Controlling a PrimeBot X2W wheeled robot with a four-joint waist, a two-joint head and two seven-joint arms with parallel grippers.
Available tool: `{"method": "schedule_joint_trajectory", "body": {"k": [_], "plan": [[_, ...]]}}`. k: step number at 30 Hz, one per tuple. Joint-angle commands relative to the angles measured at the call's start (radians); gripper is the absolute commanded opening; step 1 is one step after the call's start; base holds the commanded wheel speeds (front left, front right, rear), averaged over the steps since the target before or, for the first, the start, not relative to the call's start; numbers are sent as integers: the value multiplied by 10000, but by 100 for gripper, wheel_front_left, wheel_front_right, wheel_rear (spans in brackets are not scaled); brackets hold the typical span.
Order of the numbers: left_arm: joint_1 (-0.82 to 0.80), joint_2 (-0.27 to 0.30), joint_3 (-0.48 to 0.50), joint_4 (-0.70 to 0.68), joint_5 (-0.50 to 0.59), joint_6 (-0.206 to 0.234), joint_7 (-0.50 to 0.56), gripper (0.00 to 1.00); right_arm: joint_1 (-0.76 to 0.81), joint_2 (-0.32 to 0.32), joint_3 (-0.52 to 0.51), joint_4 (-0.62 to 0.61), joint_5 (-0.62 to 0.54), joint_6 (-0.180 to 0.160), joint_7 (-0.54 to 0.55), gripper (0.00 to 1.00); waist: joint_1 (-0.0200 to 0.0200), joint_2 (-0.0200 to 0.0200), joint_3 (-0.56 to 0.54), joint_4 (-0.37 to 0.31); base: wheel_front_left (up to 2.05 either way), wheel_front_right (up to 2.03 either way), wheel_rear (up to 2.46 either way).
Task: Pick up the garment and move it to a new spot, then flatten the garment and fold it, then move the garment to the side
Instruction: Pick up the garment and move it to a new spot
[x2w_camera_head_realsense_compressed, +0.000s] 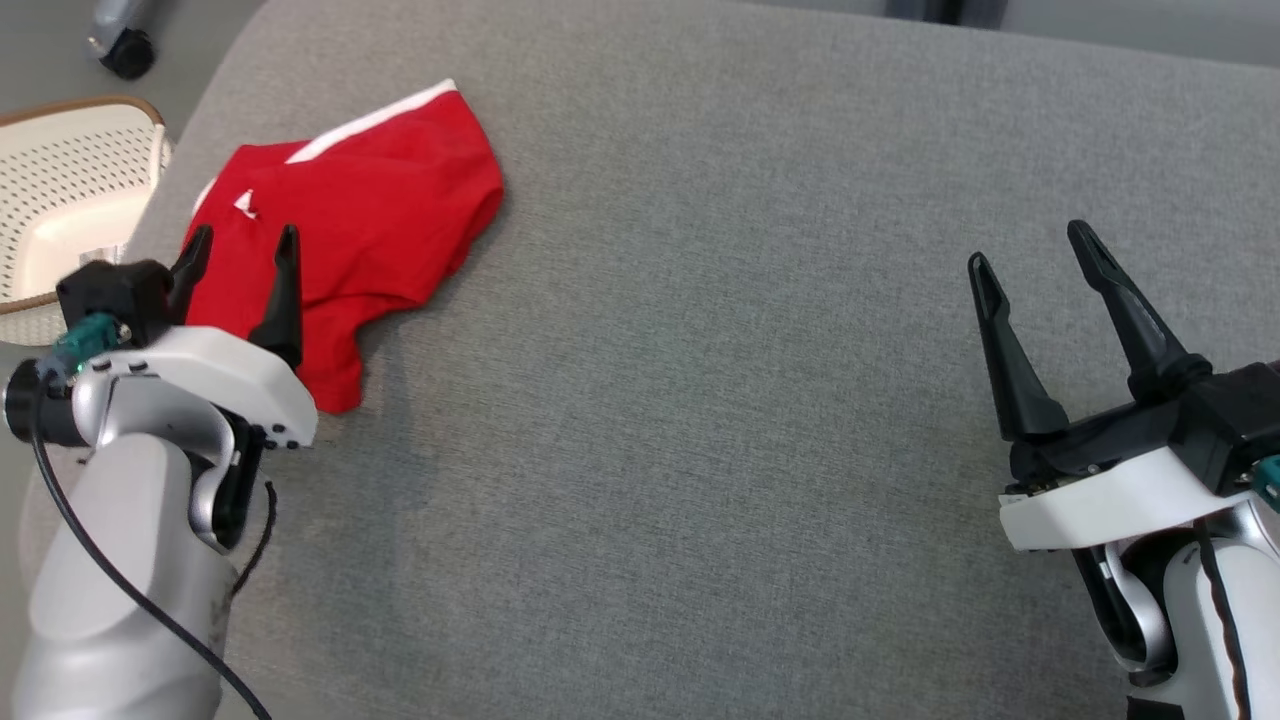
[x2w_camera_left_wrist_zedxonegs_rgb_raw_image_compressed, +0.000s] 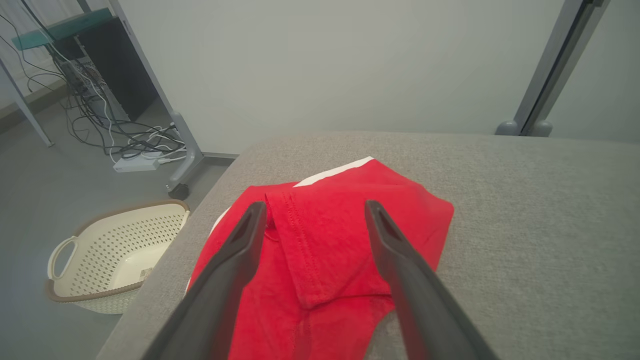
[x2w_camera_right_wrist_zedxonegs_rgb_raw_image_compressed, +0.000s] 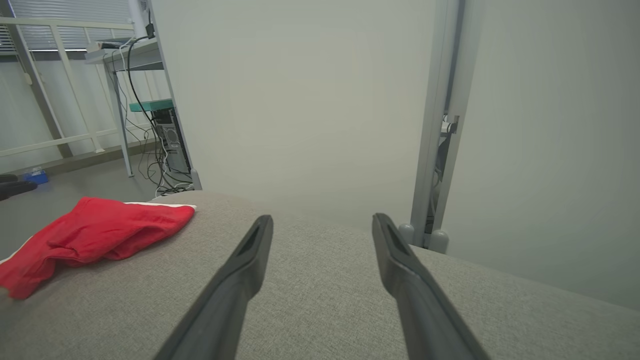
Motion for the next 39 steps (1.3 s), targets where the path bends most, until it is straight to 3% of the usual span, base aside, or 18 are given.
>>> {"method": "schedule_joint_trajectory", "body": {"k": [1, 11, 18, 19, 20, 21, 26, 33, 39], "plan": [[-604, 192, -45, 476, -53, -119, 356, 100, -172, -63, 38, -242, -74, 2, 121, 100, 0, 0, 700, -456, 0, 0, 0], [-2539, 664, -155, 2783, -513, -471, 1996, 100, -332, -78, 190, -473, -59, 2, 103, 100, 0, 0, 1276, -987, 0, 0, 0], [-2941, 690, -251, 4047, -799, -592, 2904, 100, -335, -66, 165, -369, -23, 2, 16, 100, 0, 0, 1323, -1196, 0, 0, 0], [-2945, 672, -303, 4179, -828, -646, 3017, 44, -330, -65, 160, -356, -16, 2, -1, 100, 0, 0, 1320, -1218, 0, 0, 0], [-2976, 670, -332, 4310, -872, -660, 3086, 12, -326, -60, 159, -344, -13, 1, -19, 100, 0, 0, 1316, -1233, 0, 0, 0], [-2999, 690, -363, 4398, -897, -678, 3097, 0, -325, -50, 153, -326, -12, 2, -42, 100, 0, 0, 1307, -1245, 0, 0, 0], [-3116, 800, -454, 4439, -817, -634, 2384, 0, -289, 17, 125, -152, -14, 2, -102, 100, 0, 0, 1144, -1249, 0, 0, 0], [-3211, 853, -480, 3799, -532, -374, 74, 0, -307, 147, 80, 180, 52, 2, -312, 100, 0, 0, 523, -1241, 0, 0, 0], [-2866, 604, -779, 2769, -399, -510, -1462, 0, -257, 388, 9, 655, 154, 2, -612, 100, 0, 0, -333, -1418, 0, 0, 0]]}}
